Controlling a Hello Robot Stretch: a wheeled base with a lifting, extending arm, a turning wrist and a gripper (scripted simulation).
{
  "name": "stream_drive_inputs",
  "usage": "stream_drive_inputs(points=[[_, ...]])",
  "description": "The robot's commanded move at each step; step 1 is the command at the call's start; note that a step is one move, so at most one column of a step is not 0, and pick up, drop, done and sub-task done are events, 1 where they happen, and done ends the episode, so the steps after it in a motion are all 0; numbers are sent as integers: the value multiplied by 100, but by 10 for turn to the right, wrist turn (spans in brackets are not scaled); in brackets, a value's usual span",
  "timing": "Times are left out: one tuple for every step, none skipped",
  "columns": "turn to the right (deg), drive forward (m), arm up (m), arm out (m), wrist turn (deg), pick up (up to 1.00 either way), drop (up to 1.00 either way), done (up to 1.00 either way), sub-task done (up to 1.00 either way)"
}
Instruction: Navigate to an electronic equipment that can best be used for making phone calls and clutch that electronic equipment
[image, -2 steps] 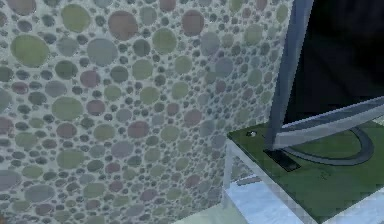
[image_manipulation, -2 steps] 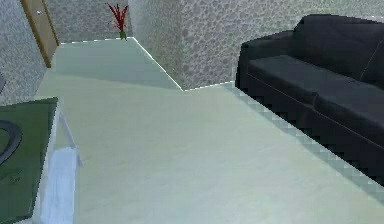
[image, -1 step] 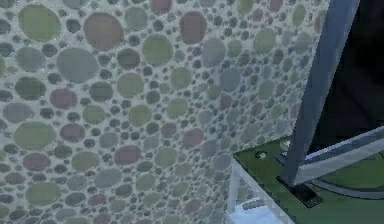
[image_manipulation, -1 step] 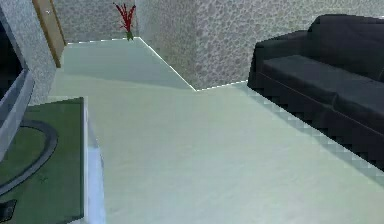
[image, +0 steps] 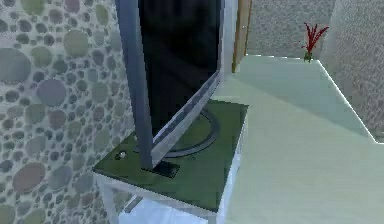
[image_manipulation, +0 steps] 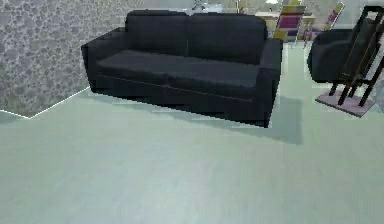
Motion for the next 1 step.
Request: stream_drive_inputs(points=[[450,0,0,0,0,0,0,0,0]])
